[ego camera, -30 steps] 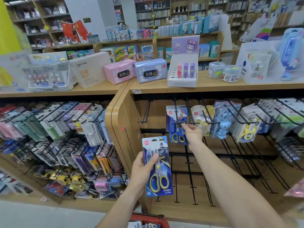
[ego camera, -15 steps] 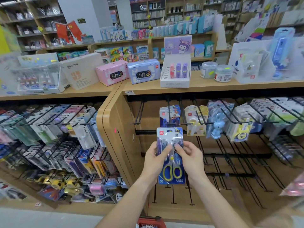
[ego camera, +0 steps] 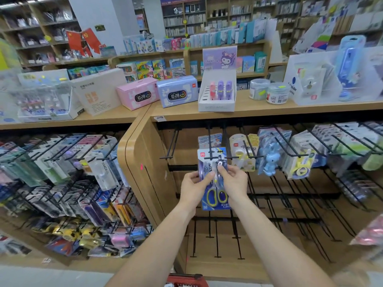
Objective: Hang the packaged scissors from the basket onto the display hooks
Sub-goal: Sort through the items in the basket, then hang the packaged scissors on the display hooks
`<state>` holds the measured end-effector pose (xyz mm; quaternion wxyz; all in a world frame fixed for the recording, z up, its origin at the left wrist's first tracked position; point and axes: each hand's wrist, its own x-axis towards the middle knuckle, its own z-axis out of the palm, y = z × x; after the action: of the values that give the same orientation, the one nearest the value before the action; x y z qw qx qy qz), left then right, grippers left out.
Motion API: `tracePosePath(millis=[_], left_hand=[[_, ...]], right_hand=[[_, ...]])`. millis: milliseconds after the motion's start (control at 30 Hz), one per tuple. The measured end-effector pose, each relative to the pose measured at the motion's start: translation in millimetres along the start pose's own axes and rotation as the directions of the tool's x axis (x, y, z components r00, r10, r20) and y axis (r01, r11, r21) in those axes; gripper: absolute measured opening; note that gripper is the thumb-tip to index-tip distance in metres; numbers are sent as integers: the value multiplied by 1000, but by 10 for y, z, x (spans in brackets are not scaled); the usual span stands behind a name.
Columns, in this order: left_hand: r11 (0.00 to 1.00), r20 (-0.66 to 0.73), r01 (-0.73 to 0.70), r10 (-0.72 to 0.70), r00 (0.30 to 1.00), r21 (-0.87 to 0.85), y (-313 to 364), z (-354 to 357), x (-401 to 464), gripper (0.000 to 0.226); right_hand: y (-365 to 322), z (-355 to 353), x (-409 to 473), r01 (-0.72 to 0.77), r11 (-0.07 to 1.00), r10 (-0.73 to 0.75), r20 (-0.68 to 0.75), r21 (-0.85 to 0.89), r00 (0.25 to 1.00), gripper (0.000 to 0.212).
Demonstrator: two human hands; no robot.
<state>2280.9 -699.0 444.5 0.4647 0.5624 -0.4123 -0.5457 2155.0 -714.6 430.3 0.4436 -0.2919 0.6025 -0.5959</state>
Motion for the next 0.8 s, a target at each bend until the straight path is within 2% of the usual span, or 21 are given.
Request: tracePosePath(millis=[67,133,233,367,467,533,633,700,800], left_hand=[[994,-78,-24,33,996,103,-21,-53,-1,64],[982,-126,-33,57,990,184,-102,-139,-15,67],[974,-128,-38,68,989,222,-244,-306,-72,60],[966,-129,-29,64,990,256,-426,-559,-180,49],[951,-133,-13,57,990,310,-587,-750,-294,43],[933,-127,-10,60,990,361,-726,-893,-385,39],[901,-127,12,49,991,433,-1048,-1143,-538,35],[885,-141,69,-3,990,461,-1337,-1311,-662,36],[865,-179,185,-112,977,467,-1859,-1539,-868,33]], right_hand=[[-54,111,234,-40,999,40,-37,2,998,15],[-74,192,462,-99,994,97,-66,-34,993,28],[-33,217,663,-132,984,124,-73,-118,990,45],[-28,115,495,-46,985,26,-119,-167,993,30],[16,4,166,50,971,-83,-129,-235,988,49],[131,-55,-116,113,958,-139,-82,-263,987,42],[462,-125,-631,179,941,-162,82,-286,983,26],[795,-144,-923,171,932,-118,179,-319,977,22],[1454,-163,-1244,67,903,55,268,-425,962,21]])
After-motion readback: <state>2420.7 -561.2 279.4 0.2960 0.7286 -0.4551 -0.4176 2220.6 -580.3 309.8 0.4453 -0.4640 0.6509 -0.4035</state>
